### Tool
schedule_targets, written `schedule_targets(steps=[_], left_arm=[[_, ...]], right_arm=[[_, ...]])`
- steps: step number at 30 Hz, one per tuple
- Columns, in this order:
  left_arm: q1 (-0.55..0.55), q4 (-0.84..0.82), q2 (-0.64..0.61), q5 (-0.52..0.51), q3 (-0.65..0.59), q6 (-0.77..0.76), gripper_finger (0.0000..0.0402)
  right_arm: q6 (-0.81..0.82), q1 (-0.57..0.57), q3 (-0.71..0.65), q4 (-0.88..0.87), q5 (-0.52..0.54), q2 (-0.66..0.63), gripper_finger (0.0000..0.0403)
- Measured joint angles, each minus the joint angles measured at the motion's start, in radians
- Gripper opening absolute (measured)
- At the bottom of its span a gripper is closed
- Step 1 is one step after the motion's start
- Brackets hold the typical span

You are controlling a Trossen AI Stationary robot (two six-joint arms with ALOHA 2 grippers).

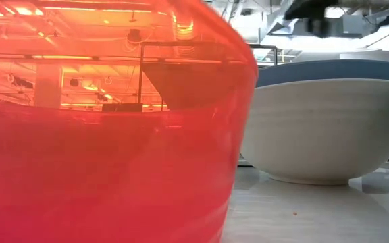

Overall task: Place and stack bowls onto a shelf
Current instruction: Stack the green bowl on top of the pink bowl on the shelf

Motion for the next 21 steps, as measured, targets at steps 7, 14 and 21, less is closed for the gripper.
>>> schedule_targets(steps=[7, 14, 21], left_arm=[[-0.219, -0.001, -0.013, 0.03, -0.118, -0.117, 0.0182], [-0.43, 0.011, -0.036, -0.118, -0.252, -0.144, 0.0201], [-0.598, 0.196, -0.057, -0.135, -0.409, -0.127, 0.0195]], right_arm=[[0.249, 0.299, -0.002, -0.254, 0.025, -0.014, 0.01], [0.332, 0.517, -0.003, -0.251, 0.077, 0.11, 0.0145], [0.308, 0.591, -0.003, -0.278, 0.08, 0.214, 0.0161]])
